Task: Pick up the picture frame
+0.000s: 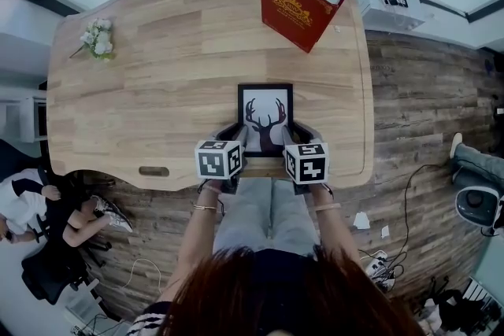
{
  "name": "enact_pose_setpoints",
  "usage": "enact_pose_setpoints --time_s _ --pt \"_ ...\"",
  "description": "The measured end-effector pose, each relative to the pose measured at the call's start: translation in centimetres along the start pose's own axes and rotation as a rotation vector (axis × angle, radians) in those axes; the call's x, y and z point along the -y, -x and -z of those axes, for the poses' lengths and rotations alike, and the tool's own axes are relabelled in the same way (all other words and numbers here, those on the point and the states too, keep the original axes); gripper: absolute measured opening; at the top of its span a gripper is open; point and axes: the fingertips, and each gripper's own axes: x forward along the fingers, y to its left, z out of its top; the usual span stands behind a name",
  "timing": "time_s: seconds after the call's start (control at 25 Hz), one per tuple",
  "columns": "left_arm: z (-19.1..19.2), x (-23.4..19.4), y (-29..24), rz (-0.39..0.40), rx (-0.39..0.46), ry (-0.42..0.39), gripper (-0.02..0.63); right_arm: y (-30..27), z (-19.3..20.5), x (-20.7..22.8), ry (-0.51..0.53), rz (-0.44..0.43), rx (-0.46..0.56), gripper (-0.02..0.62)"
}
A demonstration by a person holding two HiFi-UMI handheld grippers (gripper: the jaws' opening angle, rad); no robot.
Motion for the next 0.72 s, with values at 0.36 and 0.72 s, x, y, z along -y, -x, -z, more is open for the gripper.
enact_pose_setpoints --time_s 0.36,0.72 --pt "0.0 0.8 0.6 -0.027 0.03 0.01 0.086 1.1 0.0 0.4 0.006 0.027 0.036 0.083" --pt "-1.0 2.3 1.6 -0.047 0.082 0.015 0.081 2.8 -1.3 0.9 0.036 0.028 0.081 0.077"
